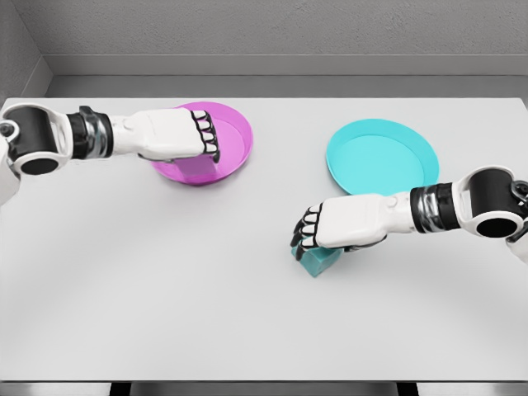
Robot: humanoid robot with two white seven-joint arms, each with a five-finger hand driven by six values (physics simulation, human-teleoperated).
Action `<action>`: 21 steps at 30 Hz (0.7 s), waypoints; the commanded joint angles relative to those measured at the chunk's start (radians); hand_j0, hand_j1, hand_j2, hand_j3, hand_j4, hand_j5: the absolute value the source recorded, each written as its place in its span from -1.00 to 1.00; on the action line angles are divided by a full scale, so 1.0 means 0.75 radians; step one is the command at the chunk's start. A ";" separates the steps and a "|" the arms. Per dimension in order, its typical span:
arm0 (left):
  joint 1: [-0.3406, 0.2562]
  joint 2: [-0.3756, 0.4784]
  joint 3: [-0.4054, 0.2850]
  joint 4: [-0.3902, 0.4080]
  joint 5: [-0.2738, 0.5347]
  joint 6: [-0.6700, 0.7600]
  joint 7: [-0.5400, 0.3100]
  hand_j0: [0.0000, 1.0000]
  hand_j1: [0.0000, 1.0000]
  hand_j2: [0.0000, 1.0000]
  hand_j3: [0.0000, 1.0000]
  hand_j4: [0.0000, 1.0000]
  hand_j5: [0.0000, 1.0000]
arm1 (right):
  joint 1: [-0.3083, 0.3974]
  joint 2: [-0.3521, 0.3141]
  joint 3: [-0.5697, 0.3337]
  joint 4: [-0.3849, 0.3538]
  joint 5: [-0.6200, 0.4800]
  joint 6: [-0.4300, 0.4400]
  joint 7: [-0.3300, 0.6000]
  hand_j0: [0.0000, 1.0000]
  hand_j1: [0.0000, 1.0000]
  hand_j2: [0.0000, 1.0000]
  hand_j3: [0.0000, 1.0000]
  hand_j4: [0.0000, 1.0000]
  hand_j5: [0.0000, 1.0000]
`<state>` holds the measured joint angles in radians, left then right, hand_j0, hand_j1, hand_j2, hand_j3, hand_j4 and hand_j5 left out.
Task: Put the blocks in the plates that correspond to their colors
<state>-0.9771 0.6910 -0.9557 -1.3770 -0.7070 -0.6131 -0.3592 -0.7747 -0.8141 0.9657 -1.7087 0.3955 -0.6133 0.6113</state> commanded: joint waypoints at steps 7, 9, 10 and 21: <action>-0.004 -0.130 0.076 0.257 0.004 0.003 -0.012 0.13 0.13 0.13 0.13 0.13 0.13 | 0.008 0.010 0.007 0.002 -0.006 0.003 -0.001 0.35 0.35 0.35 0.35 0.35 0.35; -0.004 -0.160 0.076 0.290 0.004 0.003 -0.012 0.23 0.23 0.23 0.23 0.23 0.23 | 0.010 0.012 0.009 0.004 -0.006 0.003 -0.001 0.36 0.36 0.36 0.36 0.36 0.36; -0.004 -0.181 0.076 0.331 0.004 0.003 -0.014 0.27 0.27 0.27 0.27 0.27 0.27 | 0.012 0.012 0.011 0.012 -0.006 0.003 -0.001 0.38 0.38 0.38 0.38 0.38 0.38; -0.004 -0.193 0.080 0.382 0.039 0.003 -0.010 1.00 1.00 1.00 1.00 1.00 1.00 | 0.016 0.010 -0.046 0.055 -0.010 0.003 -0.001 0.18 0.18 0.18 0.18 0.18 0.18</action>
<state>-0.9802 0.5456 -0.8976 -1.0926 -0.6874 -0.6126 -0.3672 -0.7624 -0.8052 0.9492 -1.6738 0.3919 -0.6122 0.6100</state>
